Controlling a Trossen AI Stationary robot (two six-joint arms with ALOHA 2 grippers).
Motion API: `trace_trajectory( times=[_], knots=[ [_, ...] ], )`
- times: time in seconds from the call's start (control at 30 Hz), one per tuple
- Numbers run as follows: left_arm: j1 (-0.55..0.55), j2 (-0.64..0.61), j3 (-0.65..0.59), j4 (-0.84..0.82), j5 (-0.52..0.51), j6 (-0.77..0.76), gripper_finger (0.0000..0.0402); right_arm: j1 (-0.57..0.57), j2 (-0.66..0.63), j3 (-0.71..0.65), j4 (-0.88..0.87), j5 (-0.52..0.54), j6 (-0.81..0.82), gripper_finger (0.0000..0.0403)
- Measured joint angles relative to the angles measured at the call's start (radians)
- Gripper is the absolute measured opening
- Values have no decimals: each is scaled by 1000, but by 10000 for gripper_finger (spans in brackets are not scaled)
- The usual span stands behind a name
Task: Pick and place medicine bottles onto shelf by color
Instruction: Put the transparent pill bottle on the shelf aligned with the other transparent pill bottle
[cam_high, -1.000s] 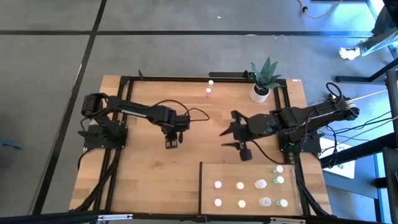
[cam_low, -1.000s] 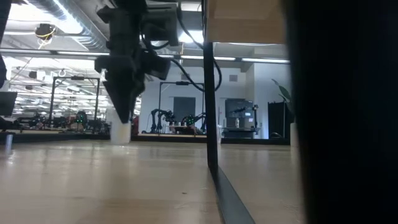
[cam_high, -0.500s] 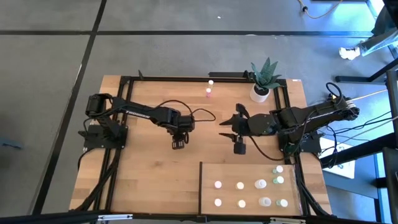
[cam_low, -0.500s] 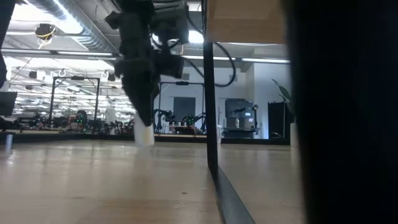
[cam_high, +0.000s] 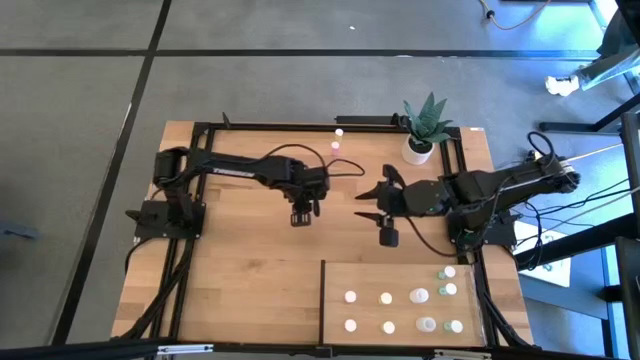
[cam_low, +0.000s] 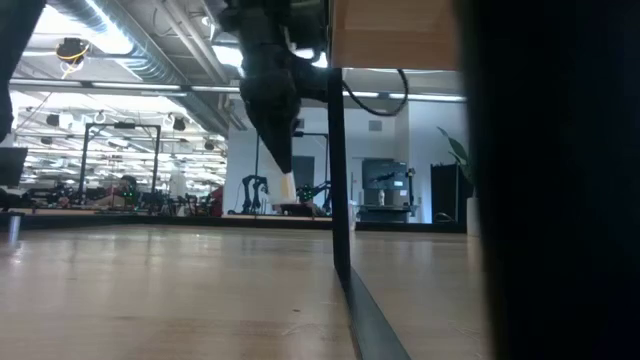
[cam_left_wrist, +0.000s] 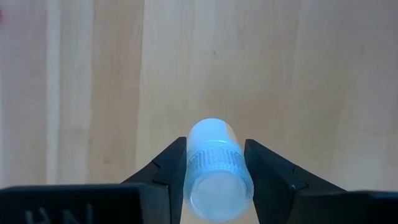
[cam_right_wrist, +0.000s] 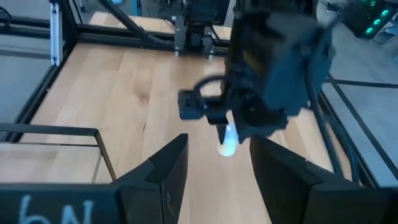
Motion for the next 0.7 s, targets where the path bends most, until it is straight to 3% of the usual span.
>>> trace_trajectory(
  times=[0.33, 0.7],
  knots=[
    [2, 194, 194, -76, -7, 66, 128, 0, -39, 1, -11, -51, 26, 174],
    [2, 252, 215, -45, -9, 79, 128, 0, -40, 1, -23, -70, 24, 174]
  ],
)
